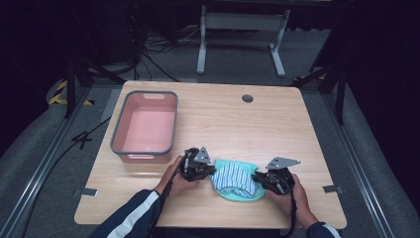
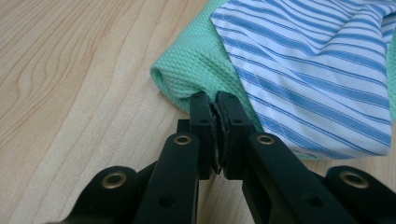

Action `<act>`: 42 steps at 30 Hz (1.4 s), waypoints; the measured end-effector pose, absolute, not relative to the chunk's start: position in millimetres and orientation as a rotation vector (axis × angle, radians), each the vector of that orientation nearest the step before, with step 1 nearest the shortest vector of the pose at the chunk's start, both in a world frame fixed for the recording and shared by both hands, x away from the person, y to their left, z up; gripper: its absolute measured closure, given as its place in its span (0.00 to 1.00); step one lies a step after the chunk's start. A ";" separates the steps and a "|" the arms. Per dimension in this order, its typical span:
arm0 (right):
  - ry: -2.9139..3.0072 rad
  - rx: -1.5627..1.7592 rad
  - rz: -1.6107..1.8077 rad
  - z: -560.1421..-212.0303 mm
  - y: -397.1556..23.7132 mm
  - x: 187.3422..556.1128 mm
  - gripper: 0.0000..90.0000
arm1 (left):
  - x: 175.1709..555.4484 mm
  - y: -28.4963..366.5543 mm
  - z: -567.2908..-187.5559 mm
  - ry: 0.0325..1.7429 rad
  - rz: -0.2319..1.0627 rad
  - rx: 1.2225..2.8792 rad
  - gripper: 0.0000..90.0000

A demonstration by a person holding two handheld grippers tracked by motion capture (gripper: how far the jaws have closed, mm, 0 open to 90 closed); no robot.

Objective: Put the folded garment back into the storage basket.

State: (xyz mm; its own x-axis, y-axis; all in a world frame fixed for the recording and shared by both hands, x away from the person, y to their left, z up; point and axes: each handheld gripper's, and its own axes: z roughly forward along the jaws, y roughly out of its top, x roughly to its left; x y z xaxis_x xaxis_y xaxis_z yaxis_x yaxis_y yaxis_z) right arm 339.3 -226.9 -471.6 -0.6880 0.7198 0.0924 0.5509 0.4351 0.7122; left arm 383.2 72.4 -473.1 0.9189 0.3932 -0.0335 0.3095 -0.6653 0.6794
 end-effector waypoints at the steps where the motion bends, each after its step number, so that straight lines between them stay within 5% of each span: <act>1: 2.460 1.102 1.099 -470.8 -227.3 339.3 0.92 | 382.9 72.4 -472.1 0.500 0.153 2.349 0.95; 42: 2.381 1.111 1.173 -424.8 -197.8 367.8 0.93 | 399.5 87.9 -408.8 0.477 0.304 2.369 0.96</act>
State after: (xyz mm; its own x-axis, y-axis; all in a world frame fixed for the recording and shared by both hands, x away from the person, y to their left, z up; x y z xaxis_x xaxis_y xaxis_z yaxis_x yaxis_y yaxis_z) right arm 367.8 -197.8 -424.8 -0.6725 0.7342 0.0931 0.5213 0.3806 0.7638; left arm 399.5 87.9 -408.8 0.9051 0.4162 0.0865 0.2546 -0.6937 0.6738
